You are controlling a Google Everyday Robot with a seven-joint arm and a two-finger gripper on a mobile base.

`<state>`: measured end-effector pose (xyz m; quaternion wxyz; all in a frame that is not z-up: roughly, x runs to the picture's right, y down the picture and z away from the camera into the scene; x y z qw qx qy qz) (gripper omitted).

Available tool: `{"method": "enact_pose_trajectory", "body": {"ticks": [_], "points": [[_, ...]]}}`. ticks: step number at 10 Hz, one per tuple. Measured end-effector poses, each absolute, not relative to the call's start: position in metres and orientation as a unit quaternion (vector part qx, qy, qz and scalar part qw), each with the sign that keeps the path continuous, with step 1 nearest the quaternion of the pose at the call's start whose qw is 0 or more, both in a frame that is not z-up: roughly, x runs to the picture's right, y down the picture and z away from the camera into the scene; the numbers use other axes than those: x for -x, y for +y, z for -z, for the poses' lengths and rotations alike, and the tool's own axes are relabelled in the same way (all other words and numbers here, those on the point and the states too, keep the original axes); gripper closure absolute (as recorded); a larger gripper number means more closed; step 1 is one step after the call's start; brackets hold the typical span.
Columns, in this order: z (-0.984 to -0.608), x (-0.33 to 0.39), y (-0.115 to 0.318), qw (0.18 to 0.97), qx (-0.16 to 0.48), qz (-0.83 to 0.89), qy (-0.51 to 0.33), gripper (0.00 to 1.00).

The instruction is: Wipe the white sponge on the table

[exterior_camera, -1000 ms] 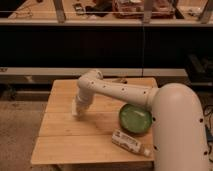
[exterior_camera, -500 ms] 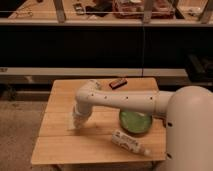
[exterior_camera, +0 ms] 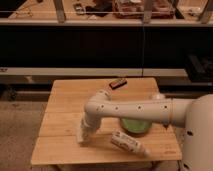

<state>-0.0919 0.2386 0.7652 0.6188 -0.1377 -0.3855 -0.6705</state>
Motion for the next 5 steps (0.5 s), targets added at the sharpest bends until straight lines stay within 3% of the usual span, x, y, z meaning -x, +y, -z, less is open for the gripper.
{"method": "enact_pose_trajectory", "body": {"ticks": [5], "points": [[-0.793,0.031,0.231,0.681,0.169,0.619,-0.351,1.0]]}}
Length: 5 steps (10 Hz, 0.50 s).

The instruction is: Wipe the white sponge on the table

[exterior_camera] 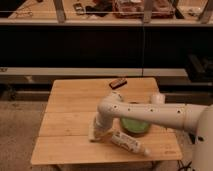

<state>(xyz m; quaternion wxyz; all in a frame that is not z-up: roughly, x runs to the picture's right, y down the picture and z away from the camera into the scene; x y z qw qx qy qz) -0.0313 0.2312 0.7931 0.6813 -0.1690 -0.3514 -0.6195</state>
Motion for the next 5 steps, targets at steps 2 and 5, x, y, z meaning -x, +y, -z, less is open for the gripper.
{"method": "enact_pose_trajectory", "body": {"ticks": [2,5], "points": [[-0.806,0.017,0.223,0.699,0.176,0.605,-0.338,1.0],[-0.835,0.006,0.197,0.726,0.176,0.583,-0.319,1.0]]}}
